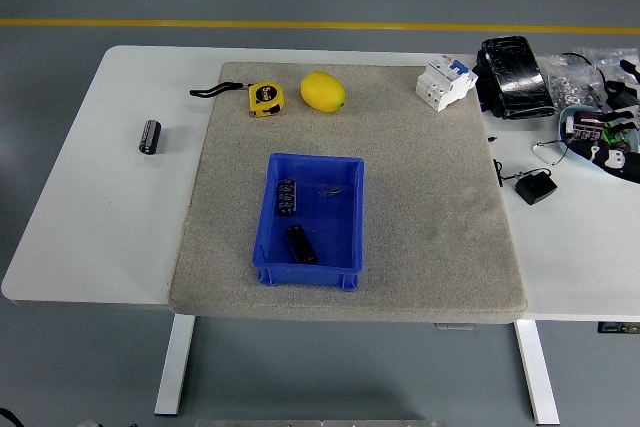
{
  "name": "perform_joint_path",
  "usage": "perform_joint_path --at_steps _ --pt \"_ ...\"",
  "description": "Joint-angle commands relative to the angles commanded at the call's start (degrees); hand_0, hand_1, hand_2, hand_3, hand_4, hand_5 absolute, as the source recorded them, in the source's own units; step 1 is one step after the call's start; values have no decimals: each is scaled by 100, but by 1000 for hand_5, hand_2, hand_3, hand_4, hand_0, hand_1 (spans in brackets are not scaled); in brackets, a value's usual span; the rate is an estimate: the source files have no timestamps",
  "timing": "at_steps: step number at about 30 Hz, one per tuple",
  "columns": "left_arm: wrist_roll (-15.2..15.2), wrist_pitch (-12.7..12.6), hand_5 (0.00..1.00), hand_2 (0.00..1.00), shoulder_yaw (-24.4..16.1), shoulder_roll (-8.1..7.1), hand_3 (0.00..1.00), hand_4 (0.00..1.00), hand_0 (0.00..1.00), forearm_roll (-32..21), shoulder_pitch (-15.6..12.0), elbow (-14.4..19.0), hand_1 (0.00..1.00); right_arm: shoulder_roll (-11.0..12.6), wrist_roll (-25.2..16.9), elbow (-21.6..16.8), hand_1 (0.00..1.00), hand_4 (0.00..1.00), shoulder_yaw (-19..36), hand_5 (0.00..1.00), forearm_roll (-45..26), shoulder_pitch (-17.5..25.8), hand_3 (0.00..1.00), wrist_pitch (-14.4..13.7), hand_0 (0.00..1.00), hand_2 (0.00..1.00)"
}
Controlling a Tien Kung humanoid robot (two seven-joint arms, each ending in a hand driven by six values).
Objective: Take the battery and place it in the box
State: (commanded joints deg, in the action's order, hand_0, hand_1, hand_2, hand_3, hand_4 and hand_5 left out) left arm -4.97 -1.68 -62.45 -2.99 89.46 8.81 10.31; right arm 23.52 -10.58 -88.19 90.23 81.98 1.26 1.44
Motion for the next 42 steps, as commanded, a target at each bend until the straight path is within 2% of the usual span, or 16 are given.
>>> perform_joint_path --at_steps 2,3,8,9,14,15,21,23,27,31,36,40,42 --pt "1 -4 740 705 -28 -5 742 700 641 31 7 0 615 -20 68 -183 614 998 95 385 -484 199 998 112 559 868" --pt "2 -8 737 703 -48 -8 743 696 640 47 9 0 615 -27 120 -271 755 998 152 610 -708 316 962 229 756 892" --pt "-5 -27 737 703 -141 -14 743 696 640 133 9 0 615 -74 358 -585 755 998 418 610 -1909 836 962 966 756 892" --pt "-9 -28 736 704 -152 -14 744 693 639 148 8 0 615 -86 364 -623 878 998 458 880 -2133 903 969 1040 939 910" --pt "-27 -30 736 704 -222 -19 744 693 639 246 -3 0 615 -216 352 -895 878 998 699 880 -3324 1260 969 1119 939 910" --pt "-31 -30 733 707 -233 -19 741 690 639 263 -10 0 619 -251 353 -967 889 998 756 998 -3585 1341 967 1113 985 916" --pt "-63 -33 730 706 -356 -17 735 685 639 409 -103 0 620 -397 363 -1228 893 998 920 998 -5036 1696 970 1030 994 923" --pt "-93 -32 730 706 -576 -21 735 685 639 656 -206 0 620 -475 394 -1262 893 998 940 998 -5384 1829 970 1001 994 923" --pt "-103 -112 729 708 -1177 -9 734 684 639 1225 -445 0 625 -568 453 -1301 895 998 926 998 -5466 1957 973 942 995 925" --pt "-110 -225 729 708 -1550 3 734 684 639 1405 -691 0 625 -610 508 -1307 895 998 948 998 -5430 2054 973 918 995 925" --pt "-166 -238 723 716 -1481 -54 733 681 637 1376 -953 0 651 -706 598 -1287 896 998 1028 998 -5376 2161 972 887 993 927" --pt "-235 -237 722 720 -1172 -118 734 681 639 1103 -1182 0 654 -701 683 -1260 894 998 1041 998 -5325 2236 969 851 990 926" --pt "-320 -194 722 720 -880 -166 734 681 639 834 -1161 0 654 -652 712 -1245 894 998 1058 998 -5343 2235 969 830 990 926"
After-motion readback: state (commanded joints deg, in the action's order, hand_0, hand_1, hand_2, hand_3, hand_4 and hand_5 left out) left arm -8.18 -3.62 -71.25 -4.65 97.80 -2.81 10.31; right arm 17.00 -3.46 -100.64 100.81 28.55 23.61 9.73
